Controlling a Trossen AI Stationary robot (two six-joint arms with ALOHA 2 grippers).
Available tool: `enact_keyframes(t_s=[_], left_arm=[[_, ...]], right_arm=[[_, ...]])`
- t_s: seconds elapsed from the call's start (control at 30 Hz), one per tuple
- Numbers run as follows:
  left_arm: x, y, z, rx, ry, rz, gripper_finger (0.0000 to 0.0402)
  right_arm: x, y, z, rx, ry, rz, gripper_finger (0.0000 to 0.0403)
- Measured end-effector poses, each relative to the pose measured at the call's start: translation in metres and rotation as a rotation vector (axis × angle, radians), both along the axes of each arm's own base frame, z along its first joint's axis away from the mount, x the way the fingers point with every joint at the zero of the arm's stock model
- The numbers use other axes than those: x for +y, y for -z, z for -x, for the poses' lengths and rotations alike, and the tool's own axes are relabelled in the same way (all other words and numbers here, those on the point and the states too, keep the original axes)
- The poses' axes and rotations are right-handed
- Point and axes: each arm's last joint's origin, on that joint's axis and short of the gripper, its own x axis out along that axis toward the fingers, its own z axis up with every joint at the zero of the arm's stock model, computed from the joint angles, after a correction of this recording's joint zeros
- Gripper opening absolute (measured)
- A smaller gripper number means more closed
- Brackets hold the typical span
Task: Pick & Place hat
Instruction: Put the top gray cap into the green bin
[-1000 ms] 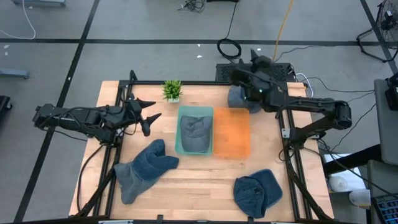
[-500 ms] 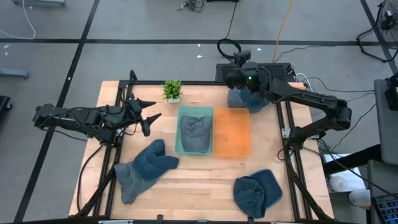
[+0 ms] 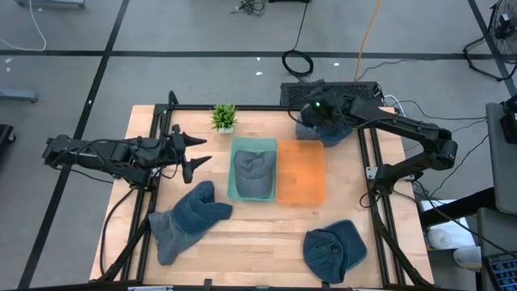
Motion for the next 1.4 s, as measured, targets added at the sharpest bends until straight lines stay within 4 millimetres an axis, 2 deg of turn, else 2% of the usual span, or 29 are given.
enact_keyframes(t_s=[0.37,0.53,0.63,0.8,0.93,1.07,1.4], left_arm=[[-0.001,0.000,0.000,0.002,0.046,0.016,0.0262],[-0.001,0.000,0.000,0.002,0.046,0.017,0.0258],[-0.001,0.000,0.000,-0.003,0.042,0.031,0.0263],[-0.002,0.000,-0.001,-0.010,0.054,0.060,0.0264],[-0.002,0.000,-0.001,-0.013,0.057,0.073,0.0256],[-0.002,0.000,-0.001,-0.009,0.060,0.059,0.0254],[-0.002,0.000,-0.001,-0.003,0.065,0.041,0.0261]], right_arm=[[0.043,0.013,-0.012,0.025,-0.167,-0.231,0.0293],[0.052,0.018,-0.009,0.028,-0.176,-0.378,0.0293],[0.049,0.020,-0.008,0.006,-0.160,-0.436,0.0293],[0.037,0.015,-0.011,-0.050,-0.160,-0.364,0.0293],[0.026,0.021,-0.011,-0.090,-0.161,-0.344,0.0293],[0.014,0.037,-0.007,-0.111,-0.143,-0.388,0.0293],[-0.005,0.089,0.004,-0.163,-0.092,-0.354,0.0293]])
